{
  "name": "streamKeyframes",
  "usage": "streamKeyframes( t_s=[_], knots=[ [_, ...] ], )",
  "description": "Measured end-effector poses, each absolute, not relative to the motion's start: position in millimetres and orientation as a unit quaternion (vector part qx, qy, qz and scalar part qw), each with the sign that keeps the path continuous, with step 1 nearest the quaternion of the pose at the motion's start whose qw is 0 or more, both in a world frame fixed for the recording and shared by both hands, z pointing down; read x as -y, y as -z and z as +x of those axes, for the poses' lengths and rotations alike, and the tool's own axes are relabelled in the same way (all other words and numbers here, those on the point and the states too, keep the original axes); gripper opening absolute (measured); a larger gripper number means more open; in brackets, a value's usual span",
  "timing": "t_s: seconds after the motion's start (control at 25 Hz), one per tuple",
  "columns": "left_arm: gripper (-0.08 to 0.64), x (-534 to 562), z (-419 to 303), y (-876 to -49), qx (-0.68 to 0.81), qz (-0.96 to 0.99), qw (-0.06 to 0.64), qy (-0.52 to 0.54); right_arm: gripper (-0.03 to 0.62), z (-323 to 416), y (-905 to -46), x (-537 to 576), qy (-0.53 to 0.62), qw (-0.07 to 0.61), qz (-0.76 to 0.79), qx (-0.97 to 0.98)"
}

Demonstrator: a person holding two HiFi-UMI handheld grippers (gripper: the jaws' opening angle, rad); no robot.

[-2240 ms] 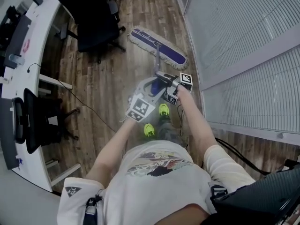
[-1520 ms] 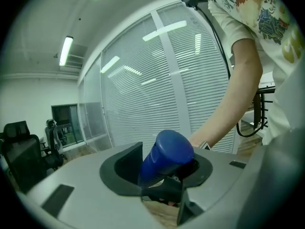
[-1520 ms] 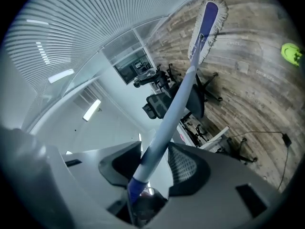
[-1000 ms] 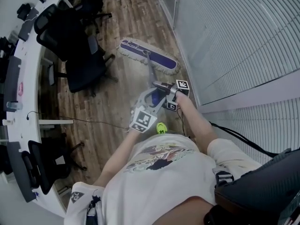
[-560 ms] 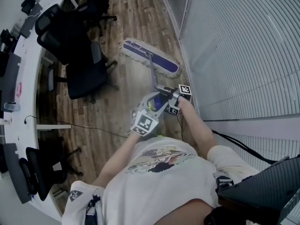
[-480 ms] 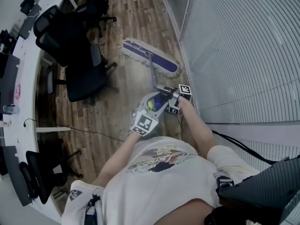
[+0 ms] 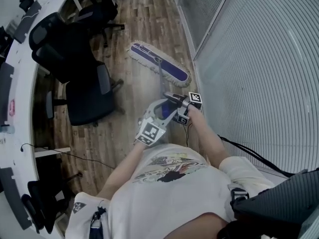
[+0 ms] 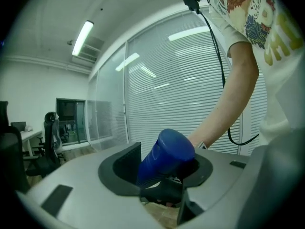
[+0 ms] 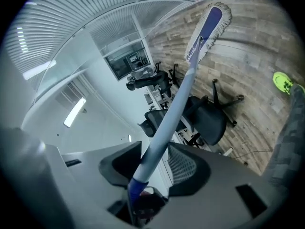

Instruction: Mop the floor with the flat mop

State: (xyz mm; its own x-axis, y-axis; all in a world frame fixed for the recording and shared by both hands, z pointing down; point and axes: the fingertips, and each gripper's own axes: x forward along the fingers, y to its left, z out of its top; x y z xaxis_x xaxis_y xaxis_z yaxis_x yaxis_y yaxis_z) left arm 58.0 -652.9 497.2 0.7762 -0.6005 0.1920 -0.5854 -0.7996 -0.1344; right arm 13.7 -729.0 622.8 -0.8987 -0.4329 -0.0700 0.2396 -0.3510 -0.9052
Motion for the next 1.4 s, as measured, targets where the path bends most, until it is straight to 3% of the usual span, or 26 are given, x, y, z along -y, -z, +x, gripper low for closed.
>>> streamKeyframes(
  t_s=[0.68, 1.2, 1.4],
  knots=[
    [0.175, 813, 35, -501, -0.326, -0.939, 0.028, 0.109, 0.17, -6, -623, 889, 0.812, 0.21, -0.123, -0.531],
    [0.17, 794, 28, -499, -0.324, -0.932, 0.043, 0.159, 0.198, -17, -612, 872, 0.778, 0.146, -0.069, -0.607],
    [0.17, 778, 33, -500, -0.325, -0.932, 0.041, 0.156, 0.201, -12, -613, 857, 0.779, 0.188, -0.06, -0.596]
  ],
)
